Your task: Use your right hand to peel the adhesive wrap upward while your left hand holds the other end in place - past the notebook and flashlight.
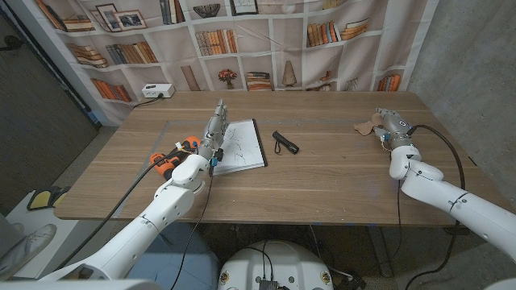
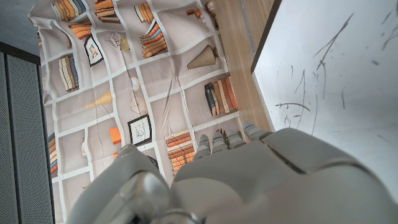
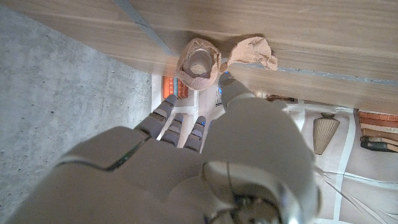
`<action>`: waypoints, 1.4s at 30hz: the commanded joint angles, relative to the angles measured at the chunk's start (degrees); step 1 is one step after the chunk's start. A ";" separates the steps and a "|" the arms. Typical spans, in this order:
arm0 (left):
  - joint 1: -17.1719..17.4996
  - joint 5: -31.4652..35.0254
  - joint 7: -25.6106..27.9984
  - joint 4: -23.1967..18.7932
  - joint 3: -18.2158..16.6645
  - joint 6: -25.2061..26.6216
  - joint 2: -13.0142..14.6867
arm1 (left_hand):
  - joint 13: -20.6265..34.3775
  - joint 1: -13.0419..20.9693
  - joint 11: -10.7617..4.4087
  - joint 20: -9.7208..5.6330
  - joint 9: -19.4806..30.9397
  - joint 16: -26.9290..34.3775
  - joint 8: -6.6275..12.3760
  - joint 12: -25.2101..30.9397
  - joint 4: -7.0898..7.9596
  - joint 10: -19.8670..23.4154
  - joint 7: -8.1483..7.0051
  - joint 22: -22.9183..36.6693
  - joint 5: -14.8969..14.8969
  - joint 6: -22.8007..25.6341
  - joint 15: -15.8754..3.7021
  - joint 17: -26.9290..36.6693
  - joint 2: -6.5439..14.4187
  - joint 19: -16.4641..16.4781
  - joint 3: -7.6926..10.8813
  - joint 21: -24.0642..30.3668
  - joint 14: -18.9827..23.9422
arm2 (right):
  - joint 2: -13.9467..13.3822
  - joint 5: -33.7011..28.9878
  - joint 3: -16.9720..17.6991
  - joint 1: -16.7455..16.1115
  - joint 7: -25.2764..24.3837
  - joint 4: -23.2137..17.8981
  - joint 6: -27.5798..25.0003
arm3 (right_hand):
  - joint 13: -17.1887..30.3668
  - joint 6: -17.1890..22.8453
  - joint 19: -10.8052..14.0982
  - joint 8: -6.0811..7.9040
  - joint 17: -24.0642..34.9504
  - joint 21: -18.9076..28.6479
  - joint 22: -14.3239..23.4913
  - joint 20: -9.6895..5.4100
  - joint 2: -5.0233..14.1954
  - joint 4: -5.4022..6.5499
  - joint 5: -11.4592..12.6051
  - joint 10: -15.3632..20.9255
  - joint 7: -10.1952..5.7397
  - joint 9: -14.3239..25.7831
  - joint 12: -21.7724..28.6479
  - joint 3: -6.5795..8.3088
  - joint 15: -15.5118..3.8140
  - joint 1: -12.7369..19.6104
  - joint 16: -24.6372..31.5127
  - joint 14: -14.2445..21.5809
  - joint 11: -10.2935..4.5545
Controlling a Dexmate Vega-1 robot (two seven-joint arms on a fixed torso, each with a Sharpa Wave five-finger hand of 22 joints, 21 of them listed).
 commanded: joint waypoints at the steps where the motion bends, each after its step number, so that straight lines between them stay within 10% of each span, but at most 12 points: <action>1: 0.07 0.28 0.31 -0.08 0.19 -0.06 -0.24 | 0.23 -0.16 -0.04 -0.04 0.24 -0.02 -0.15 -0.04 0.06 0.08 -0.23 0.15 -0.22 0.14 -0.08 0.12 -0.08 0.23 0.52 0.24 0.08 | 0.04 -1.22 -1.07 0.98 -0.02 1.68 0.75 | 0.18 0.03 -0.38 0.07 0.27 -0.18 0.05 -4.86 0.32 -0.11 0.34 -0.09 -0.68 0.21 0.12 0.77 -9.72 1.28 -0.04 -0.57 -0.66; 42: 0.86 0.25 1.05 -1.16 -0.12 0.21 0.05 | 0.23 -0.36 -0.01 -0.04 0.24 0.05 -0.13 -0.02 0.02 0.19 -0.20 0.15 -0.23 0.22 0.04 0.12 -0.14 0.25 0.73 0.24 0.32 | 2.73 -3.33 -4.55 4.78 1.04 6.82 -2.43 | 0.19 -1.75 -0.53 -0.48 0.42 -0.02 0.06 -4.84 0.04 -0.28 1.03 -1.81 -0.65 0.22 -0.27 2.81 -10.13 5.02 -0.54 -1.93 -0.86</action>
